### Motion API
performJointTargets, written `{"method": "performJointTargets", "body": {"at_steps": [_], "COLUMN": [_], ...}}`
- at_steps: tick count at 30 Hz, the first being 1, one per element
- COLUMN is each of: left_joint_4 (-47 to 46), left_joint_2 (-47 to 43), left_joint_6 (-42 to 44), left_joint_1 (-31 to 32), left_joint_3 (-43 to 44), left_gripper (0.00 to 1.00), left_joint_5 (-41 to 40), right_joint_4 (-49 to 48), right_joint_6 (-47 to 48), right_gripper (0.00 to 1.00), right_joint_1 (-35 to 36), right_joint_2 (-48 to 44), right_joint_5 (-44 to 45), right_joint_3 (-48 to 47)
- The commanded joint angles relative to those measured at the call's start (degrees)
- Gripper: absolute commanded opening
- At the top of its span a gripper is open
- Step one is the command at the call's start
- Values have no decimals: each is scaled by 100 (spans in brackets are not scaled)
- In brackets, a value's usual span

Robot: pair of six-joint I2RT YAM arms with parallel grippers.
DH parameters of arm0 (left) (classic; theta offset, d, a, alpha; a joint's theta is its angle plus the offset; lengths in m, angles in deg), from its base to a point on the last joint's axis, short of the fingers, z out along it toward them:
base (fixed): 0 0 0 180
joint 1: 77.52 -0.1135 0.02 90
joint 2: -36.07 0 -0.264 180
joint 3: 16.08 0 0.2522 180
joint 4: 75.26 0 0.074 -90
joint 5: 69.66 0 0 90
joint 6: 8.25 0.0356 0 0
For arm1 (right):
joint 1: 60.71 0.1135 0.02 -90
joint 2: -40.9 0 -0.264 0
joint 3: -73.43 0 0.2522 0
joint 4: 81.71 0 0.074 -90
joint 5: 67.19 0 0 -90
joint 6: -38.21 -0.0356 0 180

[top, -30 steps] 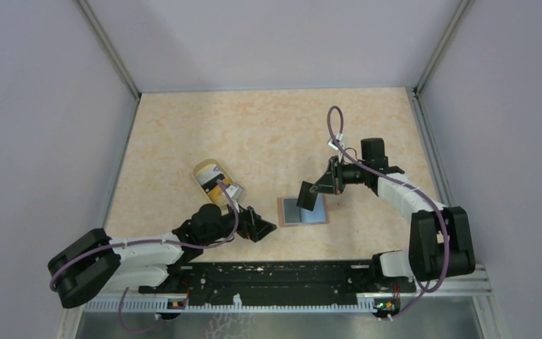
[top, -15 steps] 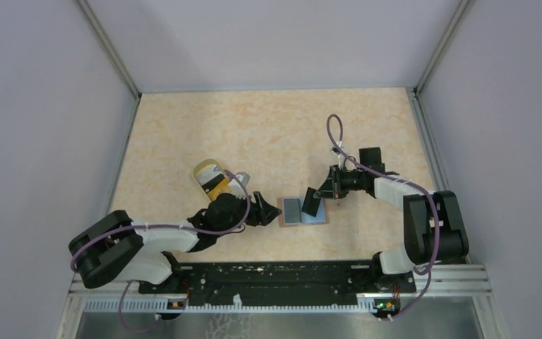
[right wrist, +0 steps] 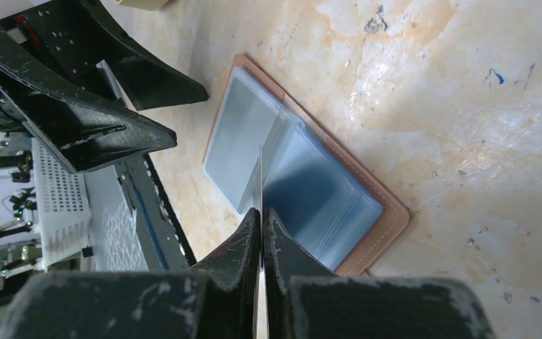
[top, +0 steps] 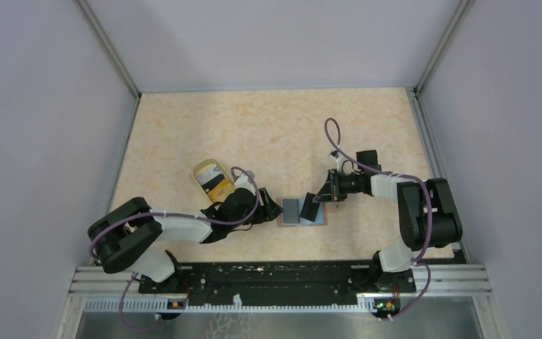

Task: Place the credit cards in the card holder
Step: Insert the credit card into the card holder.

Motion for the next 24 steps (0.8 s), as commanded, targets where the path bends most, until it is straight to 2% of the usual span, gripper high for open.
{"method": "performJointTargets", "body": {"at_steps": [1, 5, 9, 14, 24], "left_joint_4": [769, 978, 1150, 1215, 987], "left_joint_2": [174, 372, 563, 620, 817], "left_joint_6": [-354, -418, -348, -172, 47], "left_joint_1": [114, 115, 120, 124, 177], "left_joint_3": [383, 554, 701, 766, 763], "left_gripper": [67, 58, 54, 53, 53], "left_joint_5": [-371, -353, -331, -295, -66], "right_joint_4": [-129, -91, -100, -469, -1192], "right_joint_6": [-20, -18, -59, -318, -894], "right_gripper": [0, 0, 0, 0, 0], "right_joint_1": [-44, -116, -319, -490, -481], "right_joint_2": [188, 268, 212, -30, 474], "right_joint_5": [-274, -438, -750, -881, -923], "right_joint_3": [-77, -105, -148, 43, 235]}}
